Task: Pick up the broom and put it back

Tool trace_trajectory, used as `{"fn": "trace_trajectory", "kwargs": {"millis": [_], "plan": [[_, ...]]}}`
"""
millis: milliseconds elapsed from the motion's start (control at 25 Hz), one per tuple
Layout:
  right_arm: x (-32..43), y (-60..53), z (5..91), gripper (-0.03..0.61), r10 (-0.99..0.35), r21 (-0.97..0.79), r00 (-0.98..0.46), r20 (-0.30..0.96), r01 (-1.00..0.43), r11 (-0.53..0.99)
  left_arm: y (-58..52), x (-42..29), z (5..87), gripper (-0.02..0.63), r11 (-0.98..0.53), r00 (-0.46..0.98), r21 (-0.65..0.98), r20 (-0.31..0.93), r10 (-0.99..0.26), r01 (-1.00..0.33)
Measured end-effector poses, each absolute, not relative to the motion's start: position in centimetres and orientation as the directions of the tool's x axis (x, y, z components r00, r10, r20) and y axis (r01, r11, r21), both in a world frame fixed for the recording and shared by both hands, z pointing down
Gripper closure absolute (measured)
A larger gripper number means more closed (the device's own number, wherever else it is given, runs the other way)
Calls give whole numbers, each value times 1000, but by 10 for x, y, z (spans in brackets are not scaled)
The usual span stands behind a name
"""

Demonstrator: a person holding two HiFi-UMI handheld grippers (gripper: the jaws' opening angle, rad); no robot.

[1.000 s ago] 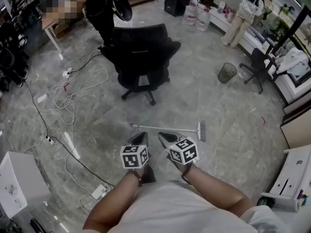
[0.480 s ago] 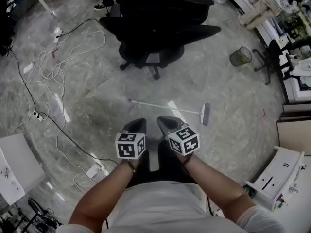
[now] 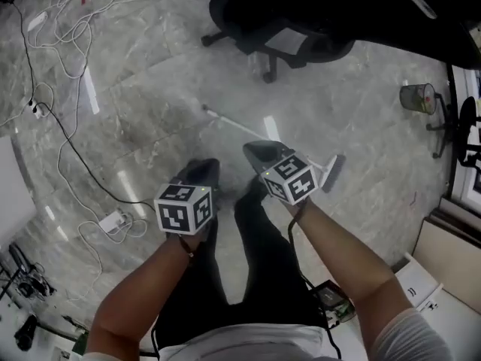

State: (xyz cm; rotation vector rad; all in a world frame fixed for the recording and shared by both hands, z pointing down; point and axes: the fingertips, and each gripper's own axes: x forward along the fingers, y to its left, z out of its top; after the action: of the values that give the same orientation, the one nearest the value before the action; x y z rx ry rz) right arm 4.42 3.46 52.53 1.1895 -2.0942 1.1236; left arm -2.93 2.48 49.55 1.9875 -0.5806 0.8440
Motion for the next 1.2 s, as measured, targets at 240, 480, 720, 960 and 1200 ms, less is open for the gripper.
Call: {"fn": "trace_trajectory", "kwargs": {"millis": [240, 480, 720, 960, 1200], "plan": [[22, 0, 700, 527, -306, -365, -528, 792, -812, 456, -4, -68, 609, 607, -442, 633, 525, 761, -138, -727], [-2, -28, 867, 432, -197, -325, -478, 856, -793, 515, -34, -109, 707, 607, -371, 622, 531, 760, -190, -762], [-14, -36, 1008, 419, -97, -272, -384, 918, -789, 551, -46, -152, 780, 607, -327, 612, 532, 757, -229, -781], [-10, -43, 1099, 419, -34, -190, -276, 960, -741, 644, -48, -189, 830, 607, -298, 591, 520, 768, -246, -800], [-3, -31, 1139, 456, -1, -107, -148, 989, -724, 681, -52, -203, 851, 607, -273, 585, 523, 768, -260, -808]]}}
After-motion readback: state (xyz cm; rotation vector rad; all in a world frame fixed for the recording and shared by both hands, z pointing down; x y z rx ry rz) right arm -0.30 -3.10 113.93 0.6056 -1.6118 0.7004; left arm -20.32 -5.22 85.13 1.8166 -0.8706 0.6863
